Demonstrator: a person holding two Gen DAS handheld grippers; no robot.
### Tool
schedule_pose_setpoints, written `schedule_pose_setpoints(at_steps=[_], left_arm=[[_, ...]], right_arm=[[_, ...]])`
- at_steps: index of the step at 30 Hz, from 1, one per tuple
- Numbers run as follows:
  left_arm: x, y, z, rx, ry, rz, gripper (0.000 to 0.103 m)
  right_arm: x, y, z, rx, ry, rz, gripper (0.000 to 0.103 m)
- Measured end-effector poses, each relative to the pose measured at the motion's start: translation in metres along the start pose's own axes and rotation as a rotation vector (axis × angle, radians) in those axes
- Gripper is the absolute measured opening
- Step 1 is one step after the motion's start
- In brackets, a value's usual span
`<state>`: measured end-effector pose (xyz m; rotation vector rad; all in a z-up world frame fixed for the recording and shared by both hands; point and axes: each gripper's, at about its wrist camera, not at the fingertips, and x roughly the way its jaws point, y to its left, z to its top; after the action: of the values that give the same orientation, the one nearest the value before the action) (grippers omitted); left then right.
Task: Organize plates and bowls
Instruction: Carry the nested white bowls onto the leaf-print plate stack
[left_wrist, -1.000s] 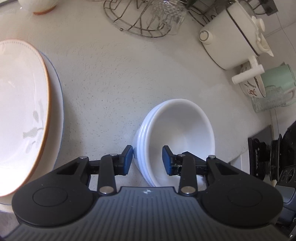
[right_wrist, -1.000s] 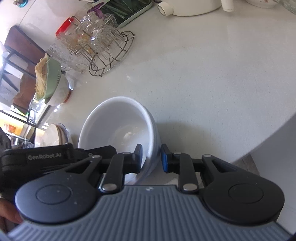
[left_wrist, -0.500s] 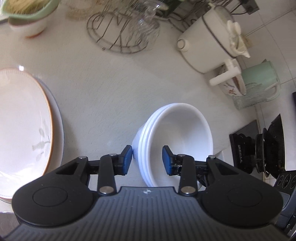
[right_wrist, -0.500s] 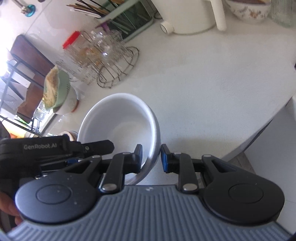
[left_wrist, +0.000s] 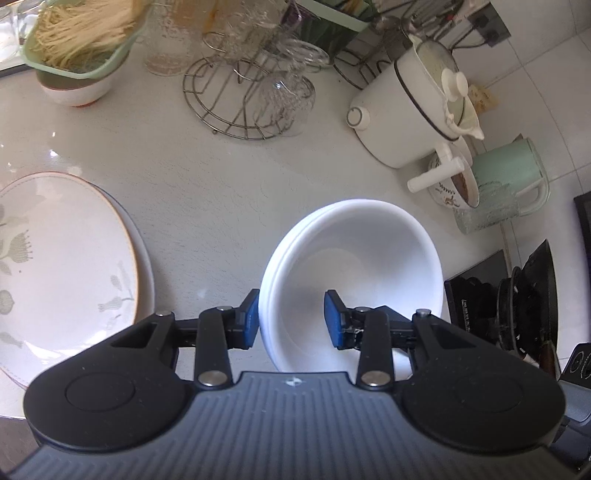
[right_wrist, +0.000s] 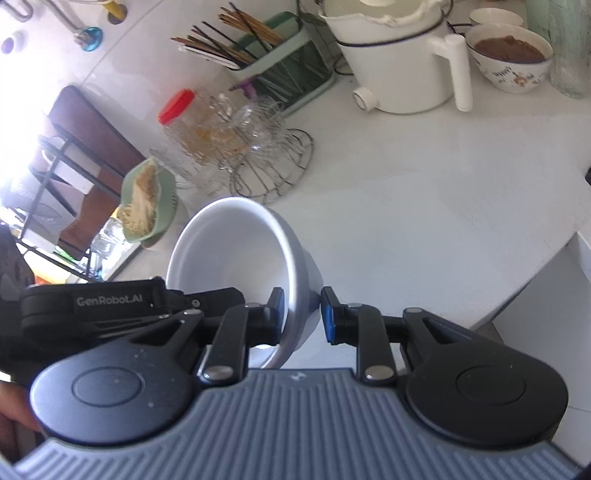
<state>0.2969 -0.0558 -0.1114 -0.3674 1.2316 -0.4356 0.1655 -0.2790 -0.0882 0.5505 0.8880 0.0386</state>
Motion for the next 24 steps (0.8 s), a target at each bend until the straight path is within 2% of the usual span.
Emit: schedule_pose_setpoints(at_steps=[9, 24], left_arm=[[-0.028, 0.036, 0.006, -0.047, -0.030, 0.015, 0.040], [-0.069, 0.128, 0.008, -0.181, -0.113, 0.081, 0.040]], right_arm=[[0.011, 0.036, -0.001, -0.044, 0.021, 0.047, 0.024], [0.067, 0.115, -0.019, -0.173, 0.117, 0.109, 0.024]])
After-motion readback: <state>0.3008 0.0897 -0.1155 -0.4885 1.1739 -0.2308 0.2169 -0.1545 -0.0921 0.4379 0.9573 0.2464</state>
